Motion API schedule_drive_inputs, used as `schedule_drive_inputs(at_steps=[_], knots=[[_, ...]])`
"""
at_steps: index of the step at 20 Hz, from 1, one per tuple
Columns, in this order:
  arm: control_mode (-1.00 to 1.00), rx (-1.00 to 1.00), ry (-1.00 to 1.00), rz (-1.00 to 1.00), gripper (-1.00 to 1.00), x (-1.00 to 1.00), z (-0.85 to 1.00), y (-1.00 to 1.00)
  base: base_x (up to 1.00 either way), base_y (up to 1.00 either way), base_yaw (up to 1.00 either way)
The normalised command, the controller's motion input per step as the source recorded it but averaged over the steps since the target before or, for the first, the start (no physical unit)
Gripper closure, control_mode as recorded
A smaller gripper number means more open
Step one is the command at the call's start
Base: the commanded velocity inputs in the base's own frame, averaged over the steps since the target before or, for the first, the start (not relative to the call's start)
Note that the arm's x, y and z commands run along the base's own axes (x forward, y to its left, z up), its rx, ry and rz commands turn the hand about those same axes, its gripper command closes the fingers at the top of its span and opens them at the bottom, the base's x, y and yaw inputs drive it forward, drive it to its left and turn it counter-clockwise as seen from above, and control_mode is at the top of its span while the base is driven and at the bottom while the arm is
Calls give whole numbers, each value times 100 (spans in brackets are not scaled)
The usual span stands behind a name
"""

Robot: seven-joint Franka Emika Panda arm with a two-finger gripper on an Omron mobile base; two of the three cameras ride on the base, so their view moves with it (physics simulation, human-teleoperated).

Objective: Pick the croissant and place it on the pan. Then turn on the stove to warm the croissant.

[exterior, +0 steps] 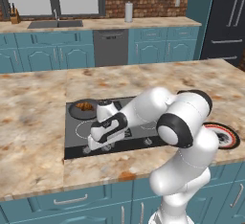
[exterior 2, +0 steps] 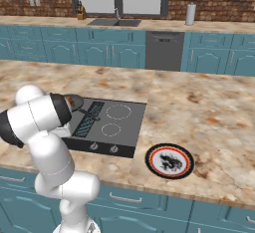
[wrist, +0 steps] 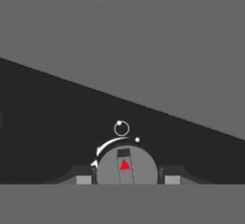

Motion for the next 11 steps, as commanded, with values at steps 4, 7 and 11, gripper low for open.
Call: schedule_drive_inputs(at_steps=[4,7,11], knots=[[-100,10,-6,18,100,-12,-18,-15,0,0,0],[-100,13,-4,20,100,-8,-18,-21,0,0,0],[-100,12,-1,22,100,-8,-22,-15,0,0,0]])
